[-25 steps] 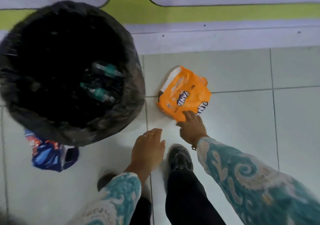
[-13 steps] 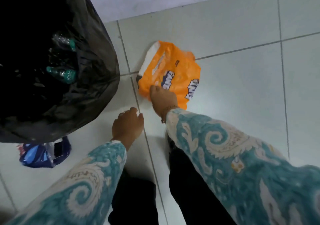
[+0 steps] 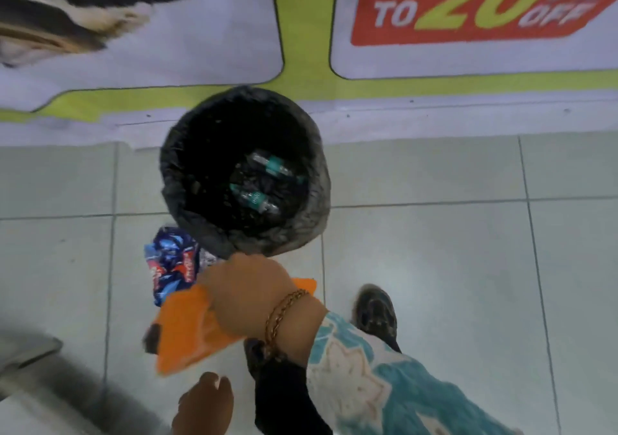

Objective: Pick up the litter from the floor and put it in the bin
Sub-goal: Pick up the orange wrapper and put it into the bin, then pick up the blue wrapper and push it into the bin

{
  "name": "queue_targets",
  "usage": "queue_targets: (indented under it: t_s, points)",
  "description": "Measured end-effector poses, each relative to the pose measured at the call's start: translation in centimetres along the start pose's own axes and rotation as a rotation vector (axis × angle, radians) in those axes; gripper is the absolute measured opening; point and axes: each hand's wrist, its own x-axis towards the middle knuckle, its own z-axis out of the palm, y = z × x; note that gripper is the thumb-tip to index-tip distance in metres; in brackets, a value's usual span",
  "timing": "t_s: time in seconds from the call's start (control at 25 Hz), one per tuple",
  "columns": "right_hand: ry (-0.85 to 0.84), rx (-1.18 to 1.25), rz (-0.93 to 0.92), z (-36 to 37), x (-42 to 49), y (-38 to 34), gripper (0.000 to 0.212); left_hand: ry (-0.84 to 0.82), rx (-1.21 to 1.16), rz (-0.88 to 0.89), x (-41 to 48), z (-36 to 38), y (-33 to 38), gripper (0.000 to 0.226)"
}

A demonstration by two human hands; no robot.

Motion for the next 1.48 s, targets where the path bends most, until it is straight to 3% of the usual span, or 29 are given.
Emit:
queue_targets:
  t_s: [0.12, 0.24, 0.36, 0.52, 0.56, 0.64, 0.72, 0.8, 0.92, 1.16, 1.32, 1.48]
  points:
    - [0.290, -0.043, -0.073, -4.2, 2.1, -4.1, 0.019, 0.024, -0.103, -0.010, -0.3, -1.6, -1.6, 0.044]
    - [0.473, -0.137, 0.074, -5.3, 3.8, -4.2, 0.022, 0.113, -0.116, 0.092, -0.8, -3.2, -1.7, 0.039]
    - [0.441, -0.261, 0.287, -3.2, 6.2, -2.0, 0.028, 0.218, -0.157, 0.214, -0.9, -3.6, -1.2, 0.036]
    - [0.375, -0.382, 0.453, 1.0, 9.9, 1.0, 0.039, 0.198, -0.260, 0.275, 0.5, -2.3, -1.4, 0.039]
    - [0.449, -0.407, 0.435, 2.2, 10.2, 1.0, 0.043, 0.205, -0.287, 0.291, 1.0, -2.2, -1.6, 0.041]
    - [0.656, -0.367, 0.229, 5.3, 10.0, -0.3, 0.044, 0.241, -0.299, 0.316, 2.2, -2.2, -2.4, 0.044]
    - [0.696, -0.268, 0.005, 9.6, 8.6, -2.1, 0.042, 0.306, -0.307, 0.336, 4.0, -2.7, -3.1, 0.048]
    - [0.586, -0.188, -0.057, 14.5, 7.7, -1.9, 0.040, 0.372, -0.320, 0.337, 6.3, -3.6, -3.2, 0.051]
    - [0.427, -0.119, 0.074, 21.1, 7.7, 2.2, 0.044, 0.427, -0.312, 0.365, 10.7, -4.0, -2.4, 0.051]
    - [0.173, -0.264, 0.251, 28.4, 11.1, 9.6, 0.045, 0.491, -0.179, 0.368, 19.5, -1.8, 1.2, 0.034]
    - [-0.152, -0.530, 0.143, 31.7, 13.1, 12.7, 0.059, 0.511, -0.182, 0.278, 23.9, 0.5, 2.5, 0.037]
    - [-0.199, -0.587, 0.095, 30.8, 12.1, 12.3, 0.055, 0.476, -0.362, 0.247, 22.7, 0.2, 0.8, 0.028]
